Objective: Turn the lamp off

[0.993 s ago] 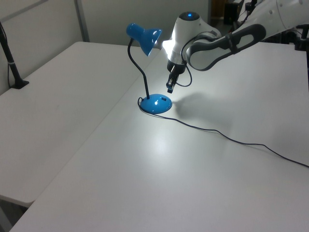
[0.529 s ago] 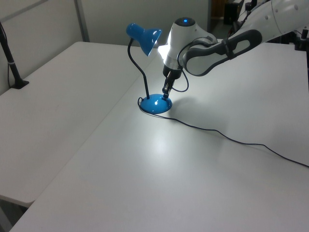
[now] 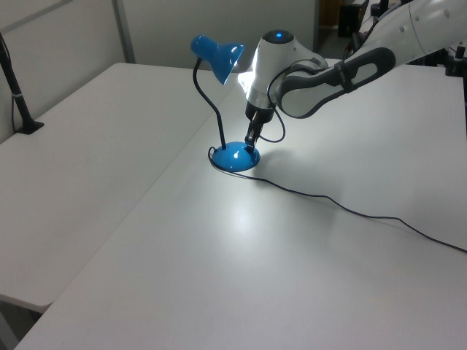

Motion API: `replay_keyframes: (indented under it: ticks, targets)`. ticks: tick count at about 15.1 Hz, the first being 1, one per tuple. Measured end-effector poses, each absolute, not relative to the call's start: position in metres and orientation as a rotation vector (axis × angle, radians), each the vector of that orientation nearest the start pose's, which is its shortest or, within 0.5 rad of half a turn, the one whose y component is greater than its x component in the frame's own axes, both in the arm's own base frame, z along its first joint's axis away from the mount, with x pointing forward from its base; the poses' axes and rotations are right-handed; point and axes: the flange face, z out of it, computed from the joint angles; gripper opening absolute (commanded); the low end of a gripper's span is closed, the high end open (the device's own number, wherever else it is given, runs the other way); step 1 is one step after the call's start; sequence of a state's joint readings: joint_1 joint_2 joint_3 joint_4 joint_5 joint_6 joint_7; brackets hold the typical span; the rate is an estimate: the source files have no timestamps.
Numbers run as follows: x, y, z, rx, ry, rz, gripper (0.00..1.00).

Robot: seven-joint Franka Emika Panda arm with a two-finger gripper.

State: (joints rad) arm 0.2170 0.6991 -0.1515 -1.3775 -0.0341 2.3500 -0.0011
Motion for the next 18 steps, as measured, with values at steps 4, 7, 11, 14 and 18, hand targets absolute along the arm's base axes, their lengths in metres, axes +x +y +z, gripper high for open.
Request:
replay_keyframes:
  ticks: [4,7,11,14,18]
  targets:
    - [0.752,0.075,0.331,-3.213,-0.273,-0.452,0.0]
    - [0.751,0.075,0.33,-3.214,-0.279,-0.449,0.0]
    - [0.751,0.075,0.33,-3.214,-0.327,-0.443,0.0]
    - [0.749,0.074,0.329,-3.214,-0.346,-0.435,0.0]
    - [0.741,0.07,0.321,-3.219,-0.344,-0.389,0.0]
